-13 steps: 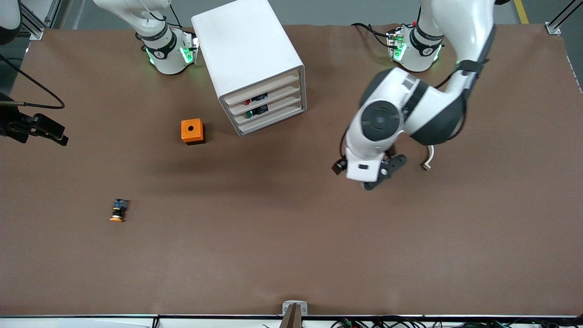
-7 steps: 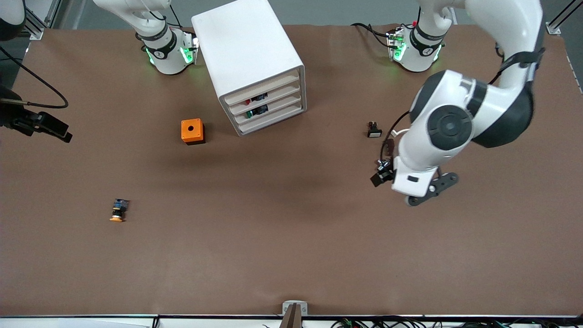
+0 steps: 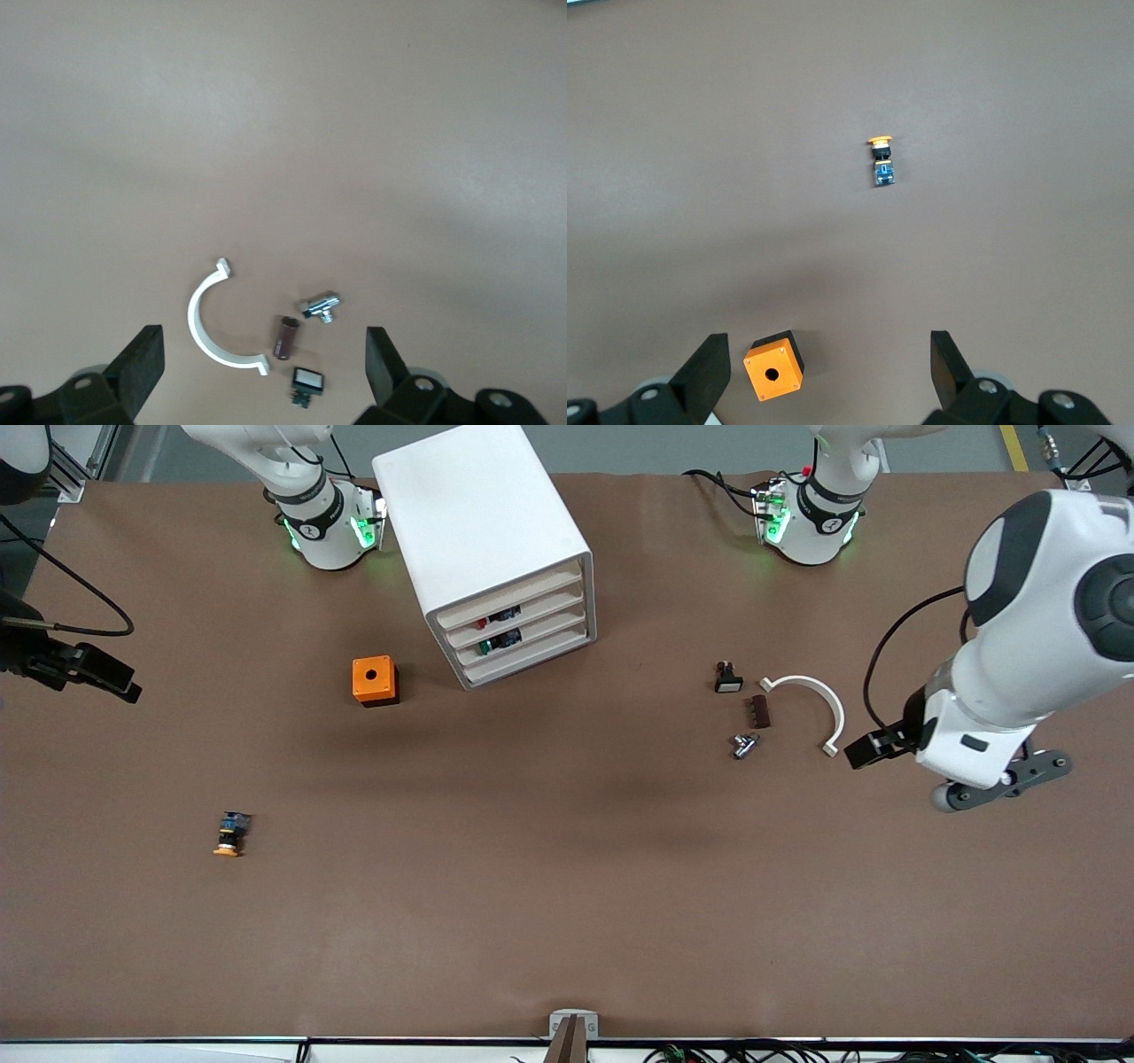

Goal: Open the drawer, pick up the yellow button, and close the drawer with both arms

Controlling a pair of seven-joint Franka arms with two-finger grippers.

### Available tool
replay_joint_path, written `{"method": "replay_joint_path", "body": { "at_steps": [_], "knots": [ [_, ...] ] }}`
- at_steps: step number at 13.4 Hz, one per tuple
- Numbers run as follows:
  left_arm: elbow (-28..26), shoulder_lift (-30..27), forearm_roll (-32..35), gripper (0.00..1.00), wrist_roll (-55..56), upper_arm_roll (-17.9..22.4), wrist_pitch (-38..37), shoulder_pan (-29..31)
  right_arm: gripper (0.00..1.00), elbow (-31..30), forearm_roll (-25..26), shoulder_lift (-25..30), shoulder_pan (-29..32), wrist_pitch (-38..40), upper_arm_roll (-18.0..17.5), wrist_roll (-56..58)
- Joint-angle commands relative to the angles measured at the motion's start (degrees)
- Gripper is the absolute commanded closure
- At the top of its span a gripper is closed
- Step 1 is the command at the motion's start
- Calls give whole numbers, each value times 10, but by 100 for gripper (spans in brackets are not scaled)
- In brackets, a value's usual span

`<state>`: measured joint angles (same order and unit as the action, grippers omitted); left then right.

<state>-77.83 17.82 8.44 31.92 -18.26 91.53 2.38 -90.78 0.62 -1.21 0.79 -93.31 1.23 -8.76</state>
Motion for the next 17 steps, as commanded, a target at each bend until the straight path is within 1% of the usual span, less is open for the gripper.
{"method": "replay_joint_path", "body": {
  "at_steps": [1, 3, 5, 7, 9, 10, 11, 13, 14, 17],
  "knots": [
    [-13, -31, 1, 0, -57, -11, -11, 30, 0, -9, -9, 15, -1, -2, -3, -9],
    [-12, -41, -11, 0, -113, -8, -26, 39, 0, -9, -9, 16, -3, 0, -3, -8],
    [-14, -53, -27, 0, -163, -10, -35, 66, 0, -9, -9, 16, -1, 0, -3, -8],
    [-16, -68, -47, 0, -172, -1, -61, 65, 0, -9, -9, 16, 0, 0, -3, -8],
    [-32, -94, -49, 0, -177, 12, -63, 59, 0, -9, -9, 16, -2, 1, -3, -8],
    [-46, -110, -53, 0, -193, 23, -63, 56, 0, -9, -9, 16, -2, 1, -3, -8],
    [-62, -129, -68, 0, -207, 43, -62, 43, 0, -9, -9, 16, -4, 1, -3, -8],
    [-112, -178, -92, 0, -216, 109, -57, -7, 0, -9, -9, 16, -4, 1, -3, -8],
    [-137, -204, -92, 0, -217, 125, -51, -26, 0, -9, -9, 16, -4, 0, -3, -8],
    [-208, -263, -91, 0, -217, 124, -27, -31, 0, -9, -9, 16, -5, 0, -3, -8]
  ]
}}
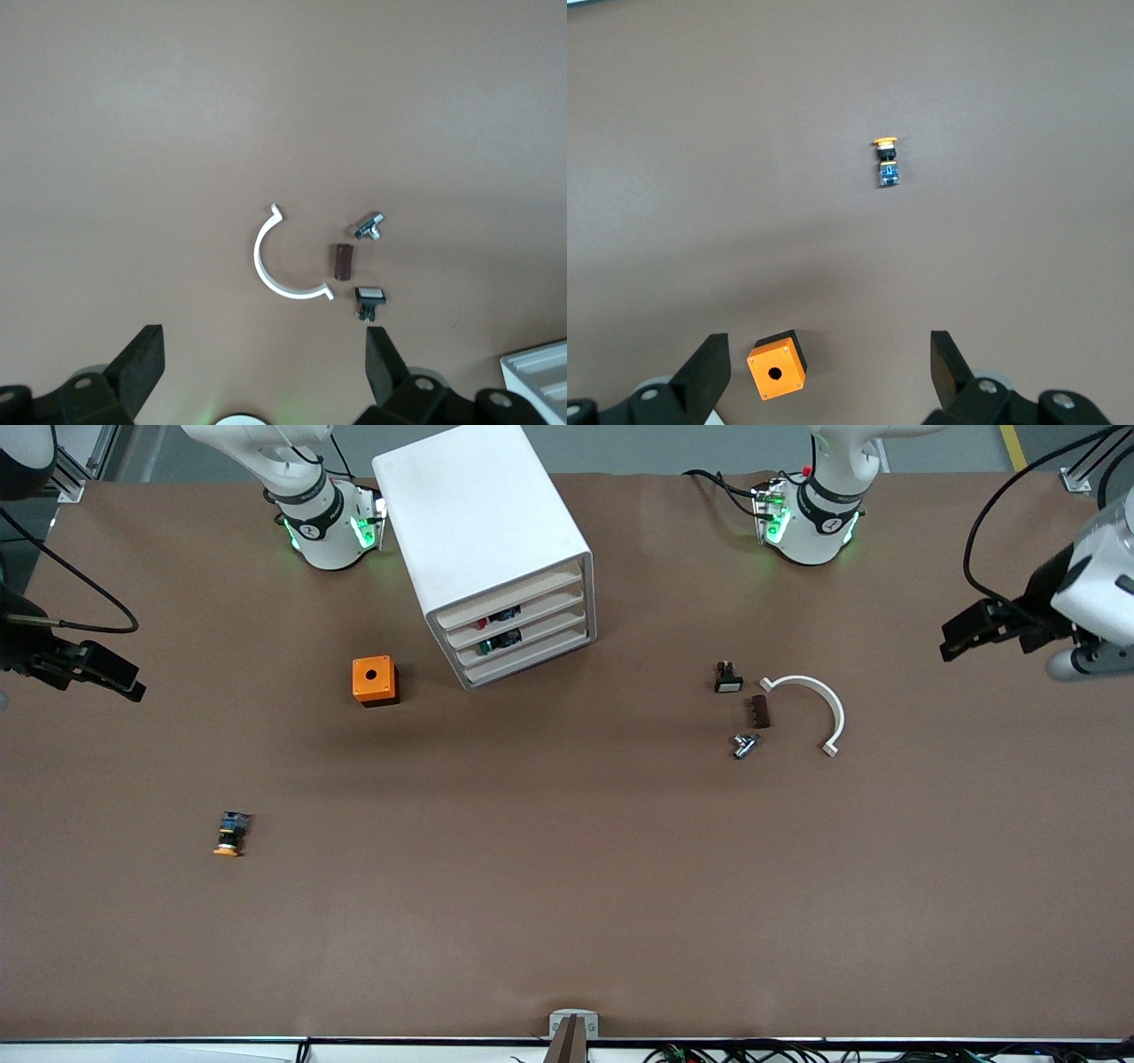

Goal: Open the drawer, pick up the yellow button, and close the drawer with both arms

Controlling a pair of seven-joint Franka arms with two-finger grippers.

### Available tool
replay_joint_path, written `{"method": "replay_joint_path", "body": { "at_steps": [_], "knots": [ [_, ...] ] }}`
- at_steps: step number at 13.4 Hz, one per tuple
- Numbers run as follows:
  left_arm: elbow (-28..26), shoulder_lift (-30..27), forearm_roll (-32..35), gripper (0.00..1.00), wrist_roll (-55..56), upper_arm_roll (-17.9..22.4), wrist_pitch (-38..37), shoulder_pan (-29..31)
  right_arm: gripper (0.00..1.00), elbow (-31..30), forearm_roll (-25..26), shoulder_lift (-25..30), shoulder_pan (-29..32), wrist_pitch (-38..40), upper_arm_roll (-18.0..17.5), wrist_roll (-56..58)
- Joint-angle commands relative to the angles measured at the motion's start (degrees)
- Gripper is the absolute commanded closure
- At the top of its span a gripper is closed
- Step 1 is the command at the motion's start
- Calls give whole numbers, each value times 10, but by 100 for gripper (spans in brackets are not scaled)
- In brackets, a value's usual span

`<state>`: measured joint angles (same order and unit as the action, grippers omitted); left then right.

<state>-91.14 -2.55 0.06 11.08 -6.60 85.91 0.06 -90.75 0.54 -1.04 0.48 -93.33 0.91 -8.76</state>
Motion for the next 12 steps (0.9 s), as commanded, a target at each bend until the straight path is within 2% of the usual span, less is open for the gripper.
{"method": "replay_joint_path", "body": {
  "at_steps": [1, 7, 12],
  "knots": [
    [-76, -61, -7, 0, -9, 4, 29, -8, 0, -10, -8, 14, -1, 0, 0, -8],
    [-63, -62, -1, 0, -33, 4, 15, -4, 0, -11, -8, 14, -1, 0, 0, -8],
    [-30, -44, 0, 0, -26, 6, -7, -2, 0, -11, -8, 14, -1, -1, 0, -8]
  ]
}}
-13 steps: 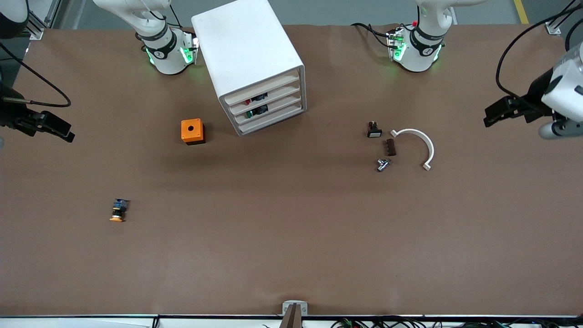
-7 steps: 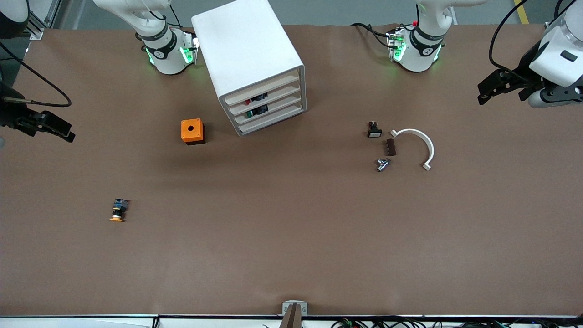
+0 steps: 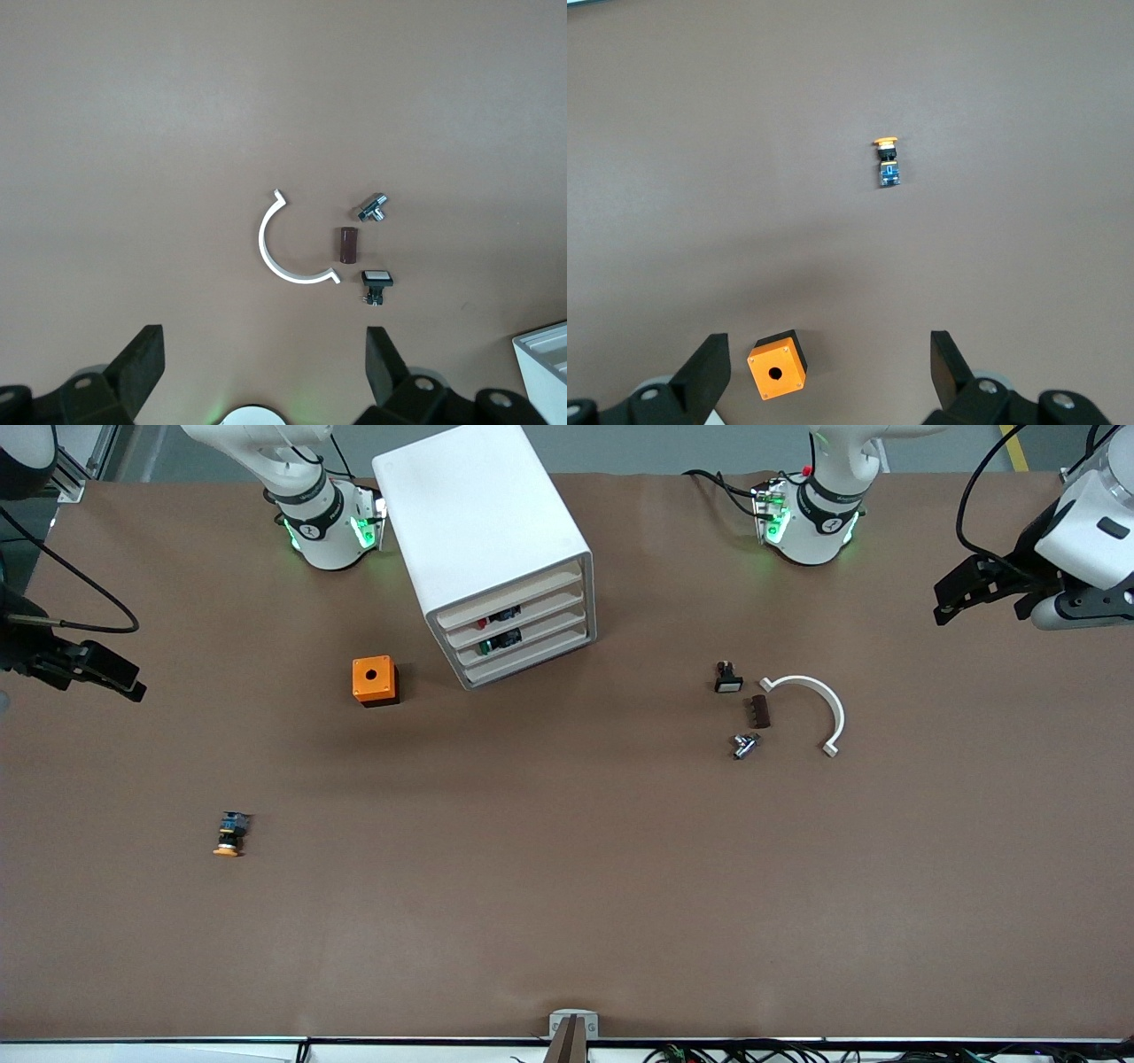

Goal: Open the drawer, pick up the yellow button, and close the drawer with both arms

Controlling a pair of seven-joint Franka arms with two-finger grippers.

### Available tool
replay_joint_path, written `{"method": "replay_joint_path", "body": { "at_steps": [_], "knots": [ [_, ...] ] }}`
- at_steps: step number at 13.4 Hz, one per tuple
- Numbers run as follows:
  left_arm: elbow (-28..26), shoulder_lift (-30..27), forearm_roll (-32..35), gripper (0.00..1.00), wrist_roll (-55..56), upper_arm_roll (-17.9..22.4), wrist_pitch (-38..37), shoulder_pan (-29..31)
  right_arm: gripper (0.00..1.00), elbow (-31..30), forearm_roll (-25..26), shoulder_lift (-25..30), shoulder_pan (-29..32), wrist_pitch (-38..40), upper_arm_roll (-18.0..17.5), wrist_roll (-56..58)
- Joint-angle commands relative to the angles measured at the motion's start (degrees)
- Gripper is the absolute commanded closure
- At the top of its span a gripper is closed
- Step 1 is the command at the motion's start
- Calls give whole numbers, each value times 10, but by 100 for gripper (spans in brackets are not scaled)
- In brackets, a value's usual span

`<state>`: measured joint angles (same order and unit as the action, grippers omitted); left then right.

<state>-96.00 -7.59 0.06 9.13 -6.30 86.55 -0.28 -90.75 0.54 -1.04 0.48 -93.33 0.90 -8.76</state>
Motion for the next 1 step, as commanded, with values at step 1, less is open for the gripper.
{"method": "replay_joint_path", "body": {
  "at_steps": [1],
  "knots": [
    [20, 8, 0, 0, -4, 5, -15, 1, 0, -11, -8, 14, -1, -1, 0, -8]
  ]
}}
